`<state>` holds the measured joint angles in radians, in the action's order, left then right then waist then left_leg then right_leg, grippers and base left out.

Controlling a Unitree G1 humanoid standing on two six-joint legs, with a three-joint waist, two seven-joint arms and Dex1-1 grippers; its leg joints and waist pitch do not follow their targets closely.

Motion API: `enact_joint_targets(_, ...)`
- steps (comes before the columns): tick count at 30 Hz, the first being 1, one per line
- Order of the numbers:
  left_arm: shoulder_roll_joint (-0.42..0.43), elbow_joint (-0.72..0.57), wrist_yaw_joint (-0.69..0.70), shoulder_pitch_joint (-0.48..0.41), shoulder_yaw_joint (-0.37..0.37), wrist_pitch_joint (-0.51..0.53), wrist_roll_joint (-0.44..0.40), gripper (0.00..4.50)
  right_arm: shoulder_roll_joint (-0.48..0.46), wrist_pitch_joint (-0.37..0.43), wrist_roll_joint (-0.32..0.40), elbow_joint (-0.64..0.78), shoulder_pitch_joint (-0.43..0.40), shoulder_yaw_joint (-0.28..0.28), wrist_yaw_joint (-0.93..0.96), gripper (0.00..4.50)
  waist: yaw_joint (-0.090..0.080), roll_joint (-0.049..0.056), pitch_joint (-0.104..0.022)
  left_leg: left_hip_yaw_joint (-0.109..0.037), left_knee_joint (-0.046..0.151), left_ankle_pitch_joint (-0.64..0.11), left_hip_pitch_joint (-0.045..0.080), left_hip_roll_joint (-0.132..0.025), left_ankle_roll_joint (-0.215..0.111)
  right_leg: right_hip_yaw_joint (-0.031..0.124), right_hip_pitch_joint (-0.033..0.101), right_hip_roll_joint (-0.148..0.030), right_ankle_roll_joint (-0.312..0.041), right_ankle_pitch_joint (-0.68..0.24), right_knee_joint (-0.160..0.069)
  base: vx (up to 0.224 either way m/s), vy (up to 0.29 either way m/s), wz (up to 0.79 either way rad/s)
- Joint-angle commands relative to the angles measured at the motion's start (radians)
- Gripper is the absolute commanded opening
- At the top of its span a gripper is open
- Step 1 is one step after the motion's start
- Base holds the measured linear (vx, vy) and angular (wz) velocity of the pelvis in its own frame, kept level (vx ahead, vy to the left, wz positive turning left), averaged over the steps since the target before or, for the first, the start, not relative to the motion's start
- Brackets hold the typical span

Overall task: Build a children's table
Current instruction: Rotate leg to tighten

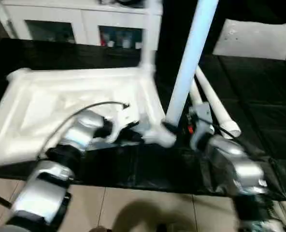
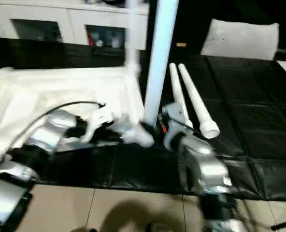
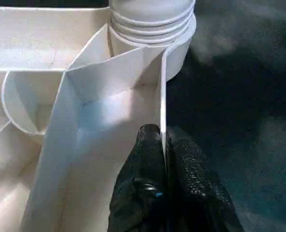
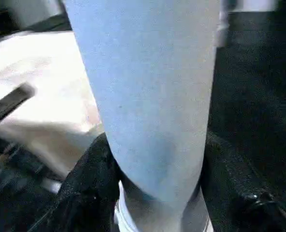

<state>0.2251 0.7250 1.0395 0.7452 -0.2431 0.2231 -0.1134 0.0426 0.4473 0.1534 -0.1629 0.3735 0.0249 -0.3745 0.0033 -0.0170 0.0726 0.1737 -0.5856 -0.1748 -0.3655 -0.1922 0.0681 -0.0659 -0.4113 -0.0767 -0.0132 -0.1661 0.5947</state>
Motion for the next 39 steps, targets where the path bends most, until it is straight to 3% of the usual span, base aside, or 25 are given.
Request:
enact_joint_targets(1,-0.097,-0.085,-0.128,0.028,0.026,0.051,0.031,0.0,-0.102,0.038,0.013,-0.081,0.015,-0.075,0.07,1.97,0.003,0.001,-0.061,-0.01,0.075,-0.276,0.009,-0.028,0.001,0.045,0.041,-0.061,-0.183,-0.375,-0.088,0.0,0.0,0.0)
enact_joint_targets(4,-0.147,-0.118,-0.234,0.029,0.039,0.086,0.014,0.0,-0.158,0.0,-0.004,-0.129,0.05,-0.028,0.168,1.97,0.003,0.003,-0.067,-0.008,0.073,-0.235,0.008,-0.03,-0.009,0.047,0.045,-0.058,-0.206,-0.272,-0.078,0.0,0.0,0.0)
enact_joint_targets(6,-0.157,-0.129,-0.26,0.029,0.033,0.084,0.003,0.0,-0.175,-0.025,-0.009,-0.14,0.059,-0.007,0.195,2.52,0.005,0.004,-0.068,-0.006,0.07,-0.199,0.004,-0.028,-0.024,0.048,0.051,-0.059,-0.213,-0.215,-0.075,0.0,0.0,0.0)
enact_joint_targets(9,-0.138,-0.118,-0.239,0.03,0.014,0.045,-0.008,0.0,-0.172,-0.05,-0.009,-0.134,0.056,0.008,0.207,2.85,0.009,0.007,-0.073,-0.004,0.069,-0.156,0.002,-0.025,-0.055,0.047,0.059,-0.057,-0.221,-0.14,-0.068,0.0,0.0,0.0)
enact_joint_targets(16,-0.1,-0.105,-0.222,0.025,0.004,-0.01,-0.015,0.0,-0.143,-0.115,-0.038,-0.11,0.035,0.022,0.212,3.41,0.007,0.011,-0.075,-0.004,0.069,-0.175,0.002,-0.026,-0.046,0.046,0.06,-0.057,-0.222,-0.159,-0.07,0.0,0.0,0.0)
enact_joint_targets(17,-0.09,-0.095,-0.208,0.027,0.007,-0.04,-0.011,0.0,-0.135,-0.102,-0.004,-0.061,0.01,0.04,0.179,3.56,0.007,0.013,-0.077,-0.004,0.068,-0.171,0.004,-0.026,-0.048,0.047,0.06,-0.056,-0.227,-0.145,-0.068,0.0,0.0,0.0)
enact_joint_targets(21,-0.082,-0.068,-0.197,0.035,0.021,-0.093,0.001,0.0,-0.105,-0.117,-0.007,0.032,-0.041,0.049,0.18,3.81,0.011,0.007,-0.079,-0.003,0.067,-0.141,-0.001,-0.025,-0.067,0.048,0.066,-0.056,-0.23,-0.095,-0.064,0.0,0.0,0.0)
enact_joint_targets(24,-0.093,-0.052,-0.18,0.044,0.059,-0.117,0.049,0.55,-0.089,-0.113,0.006,0.117,-0.086,0.063,0.176,4.15,0.015,0.003,-0.079,-0.001,0.065,-0.149,0.002,-0.024,-0.069,0.048,0.066,-0.058,-0.224,-0.141,-0.067,0.0,0.0,0.0)
enact_joint_targets(27,-0.1,-0.064,-0.157,0.048,0.104,-0.105,0.113,0.73,-0.101,-0.06,0.058,0.209,-0.128,0.102,0.194,4.41,0.021,0.008,-0.078,-0.002,0.067,-0.167,0.006,-0.03,-0.063,0.048,0.061,-0.058,-0.235,-0.159,-0.067,0.0,0.0,0.0)
enact_joint_targets(28,-0.1,-0.06,-0.167,0.053,0.129,-0.115,0.134,0.92,-0.095,-0.052,0.062,0.235,-0.141,0.097,0.186,4.5,0.025,0.011,-0.076,-0.001,0.068,-0.194,0.008,-0.029,-0.055,0.047,0.057,-0.056,-0.224,-0.191,-0.071,0.0,0.0,0.0)
enact_joint_targets(31,-0.094,-0.063,-0.169,0.059,0.162,-0.112,0.165,0.94,-0.083,-0.039,0.052,0.255,-0.157,0.083,0.185,4.5,0.027,0.007,-0.075,-0.002,0.069,-0.204,0.007,-0.026,-0.041,0.046,0.059,-0.058,-0.205,-0.225,-0.074,0.0,0.0,0.0)
enact_joint_targets(35,-0.034,-0.083,-0.242,0.07,0.224,-0.055,0.17,0.94,-0.053,0.016,0.055,0.29,-0.187,0.022,0.138,4.5,0.028,0.008,-0.077,-0.002,0.067,-0.196,0.006,-0.023,-0.036,0.046,0.06,-0.055,-0.179,-0.247,-0.075,0.0,0.0,0.0)
enact_joint_targets(36,0.021,-0.109,-0.284,0.062,0.236,-0.033,0.143,0.94,-0.035,0.061,0.059,0.312,-0.2,-0.023,0.102,4.5,0.029,0.013,-0.079,-0.006,0.067,-0.188,0.003,-0.023,-0.035,0.045,0.063,-0.054,-0.177,-0.229,-0.07,0.0,0.0,0.0)
enact_joint_targets(37,0.021,-0.109,-0.284,0.062,0.236,-0.033,0.143,0.94,-0.035,0.061,0.059,0.312,-0.2,-0.023,0.102,4.5,0.026,0.012,-0.08,-0.008,0.069,-0.18,0.001,-0.025,-0.032,0.045,0.066,-0.052,-0.174,-0.206,-0.066,0.0,0.0,0.0)
enact_joint_targets(39,0.148,-0.176,-0.388,0.024,0.262,0.031,0.051,0.94,-0.004,0.116,0.058,0.33,-0.215,-0.101,0.045,4.5,0.022,0.018,-0.079,-0.009,0.069,-0.189,0.005,-0.028,-0.024,0.045,0.061,-0.051,-0.177,-0.191,-0.064,0.0,0.0,0.0)
